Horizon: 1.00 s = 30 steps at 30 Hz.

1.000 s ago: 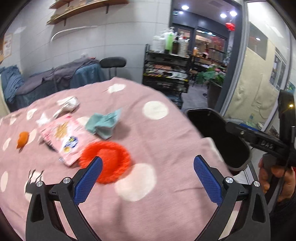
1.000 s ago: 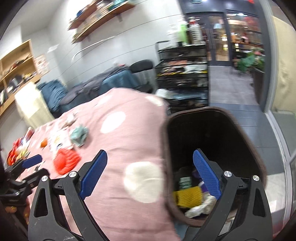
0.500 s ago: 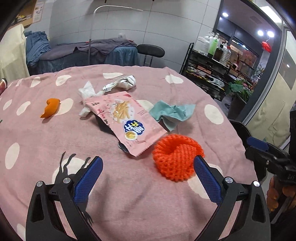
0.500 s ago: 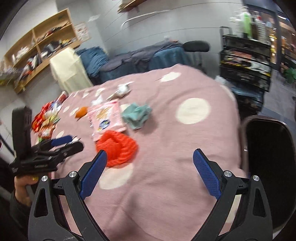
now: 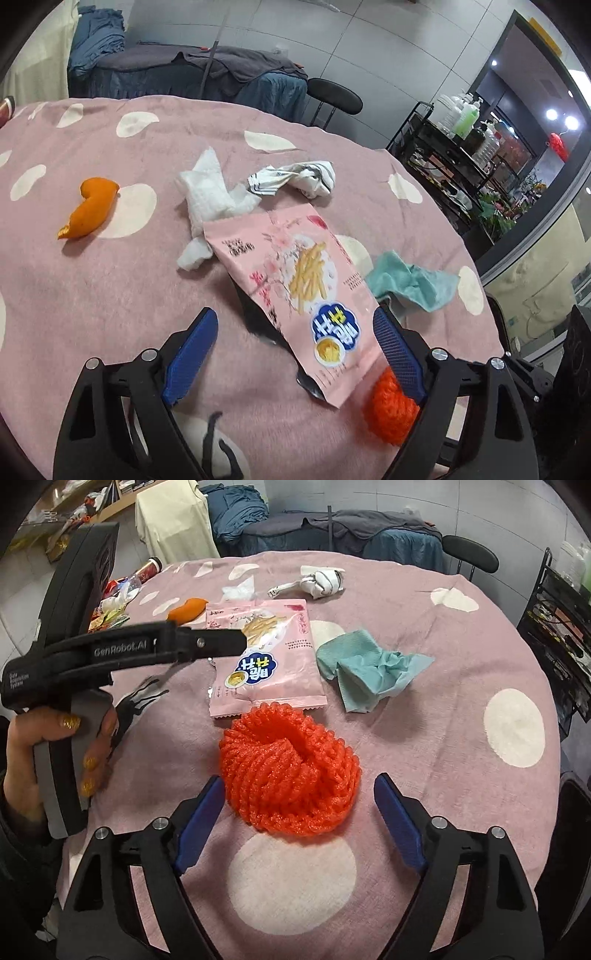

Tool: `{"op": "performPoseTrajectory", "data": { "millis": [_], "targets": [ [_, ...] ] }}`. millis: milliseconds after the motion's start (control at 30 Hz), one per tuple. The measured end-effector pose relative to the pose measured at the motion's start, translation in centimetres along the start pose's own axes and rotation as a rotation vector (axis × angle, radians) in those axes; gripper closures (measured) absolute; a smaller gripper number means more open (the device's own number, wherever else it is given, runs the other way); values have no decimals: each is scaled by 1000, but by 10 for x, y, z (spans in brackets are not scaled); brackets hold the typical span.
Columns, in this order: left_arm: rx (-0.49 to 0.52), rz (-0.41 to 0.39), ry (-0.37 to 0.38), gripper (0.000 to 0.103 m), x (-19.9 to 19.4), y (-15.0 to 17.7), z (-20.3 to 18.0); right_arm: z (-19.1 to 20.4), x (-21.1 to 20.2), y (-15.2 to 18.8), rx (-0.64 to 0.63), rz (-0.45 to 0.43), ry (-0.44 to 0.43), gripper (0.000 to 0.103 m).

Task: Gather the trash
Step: 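Grasp the orange net with the right tool while the left tool grasps the pink snack bag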

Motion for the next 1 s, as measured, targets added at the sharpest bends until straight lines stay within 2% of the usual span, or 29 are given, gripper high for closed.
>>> {"op": "performPoseTrajectory", "data": {
  "millis": [100, 233, 333, 433, 600, 800, 1000],
  "targets": [
    [-24, 4, 21, 23, 9, -11, 3, 0, 7, 0, 12, 18, -19, 38],
    [-12, 20, 38, 56, 19, -16, -4, 1, 12, 3, 9, 37, -35, 68],
    [8, 8, 53, 82, 17, -15, -9, 1, 2, 2, 12, -3, -42, 79],
    [19, -24, 61, 93, 6, -13, -12, 0, -5, 0, 16, -40, -38, 81],
    [20, -94, 70, 99, -20, -14, -16, 0, -30, -1, 22, -126, -26, 82],
    [42, -178, 78, 99, -60, -10, -31, -10, -62, 7, 71, -220, -32, 83],
    [67, -245, 118, 99, -95, 1, -53, -23, -92, 18, 120, -303, -28, 82]
  ]
}}
Point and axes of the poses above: each gripper's, at about its wrist camera, not at the fingertips, and x roughly the way its jaws point, z to its left, y to its underside, the point moved 9 cm from there along x, roughly the way its jaws point, and after that the axes turned 8 degrees about -y, right-handed, at the moved point
